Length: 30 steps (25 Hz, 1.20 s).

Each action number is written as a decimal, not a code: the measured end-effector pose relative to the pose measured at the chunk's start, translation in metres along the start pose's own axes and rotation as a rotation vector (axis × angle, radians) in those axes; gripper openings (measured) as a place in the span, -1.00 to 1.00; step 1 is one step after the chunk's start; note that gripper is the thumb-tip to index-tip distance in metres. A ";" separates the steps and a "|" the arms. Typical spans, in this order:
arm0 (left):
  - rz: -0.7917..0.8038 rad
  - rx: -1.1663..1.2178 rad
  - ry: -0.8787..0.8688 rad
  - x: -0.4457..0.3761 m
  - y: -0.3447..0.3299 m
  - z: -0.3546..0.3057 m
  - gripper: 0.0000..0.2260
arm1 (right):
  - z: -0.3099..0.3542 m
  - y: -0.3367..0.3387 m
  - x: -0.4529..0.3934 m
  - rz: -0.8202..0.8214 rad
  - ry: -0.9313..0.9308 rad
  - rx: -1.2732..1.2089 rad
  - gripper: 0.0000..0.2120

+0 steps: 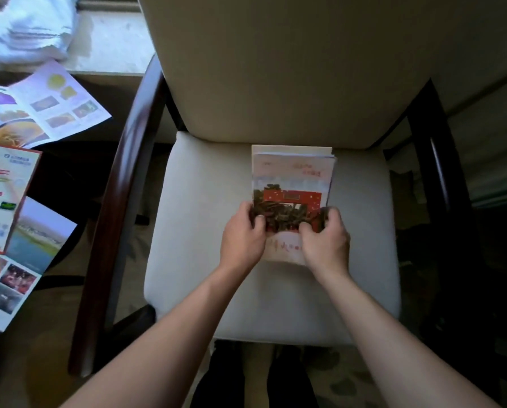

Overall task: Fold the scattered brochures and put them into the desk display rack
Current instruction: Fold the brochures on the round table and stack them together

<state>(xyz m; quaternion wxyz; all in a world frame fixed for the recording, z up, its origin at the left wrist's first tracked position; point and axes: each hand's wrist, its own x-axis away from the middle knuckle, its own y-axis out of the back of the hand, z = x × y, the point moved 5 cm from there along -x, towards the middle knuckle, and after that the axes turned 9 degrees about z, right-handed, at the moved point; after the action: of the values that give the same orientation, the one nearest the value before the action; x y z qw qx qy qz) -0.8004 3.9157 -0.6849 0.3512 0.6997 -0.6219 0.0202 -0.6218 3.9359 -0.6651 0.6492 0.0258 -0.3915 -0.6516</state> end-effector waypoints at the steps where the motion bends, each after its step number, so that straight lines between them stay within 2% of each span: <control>1: 0.056 -0.039 0.069 -0.003 -0.002 0.005 -0.82 | -0.001 -0.001 -0.001 0.028 -0.034 0.074 -0.80; 3: 0.162 -0.152 0.199 -0.002 -0.007 0.019 -0.82 | -0.009 -0.007 -0.001 0.123 -0.130 0.238 -0.79; 5: 0.199 -0.215 0.255 0.000 -0.012 0.031 -0.81 | -0.023 -0.016 0.003 0.226 -0.190 0.350 -0.76; 9: 0.188 -0.199 0.287 -0.002 -0.009 0.042 -0.73 | -0.027 -0.028 0.005 0.279 -0.214 0.493 -0.50; 12: 0.195 -0.154 0.340 0.014 0.018 0.033 -0.50 | 0.005 -0.030 0.023 0.305 -0.110 0.524 -0.39; 14: 0.166 -0.135 0.321 0.025 0.048 0.014 -0.48 | 0.044 -0.027 0.034 0.311 0.010 0.567 -0.37; 17: -0.010 -0.106 0.254 0.040 0.128 -0.026 -0.51 | 0.139 -0.033 0.054 0.293 0.202 0.634 -0.37; 22: -0.272 -0.074 0.221 0.100 0.286 -0.057 -0.56 | 0.296 -0.095 0.143 0.425 0.523 0.660 -0.39; 25: -0.409 -0.062 0.291 0.151 0.374 -0.022 -0.57 | 0.357 -0.152 0.206 0.502 0.665 0.690 -0.41; 30: -0.478 -0.039 0.437 0.187 0.477 0.088 -0.60 | 0.388 -0.269 0.261 0.619 0.691 0.757 -0.45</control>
<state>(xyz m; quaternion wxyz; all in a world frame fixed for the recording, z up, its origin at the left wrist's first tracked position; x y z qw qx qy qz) -1.2162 3.7202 -0.4417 0.4843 0.7983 -0.3500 0.0750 -1.0954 3.8549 -0.4190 0.8443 0.3505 -0.3521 -0.2010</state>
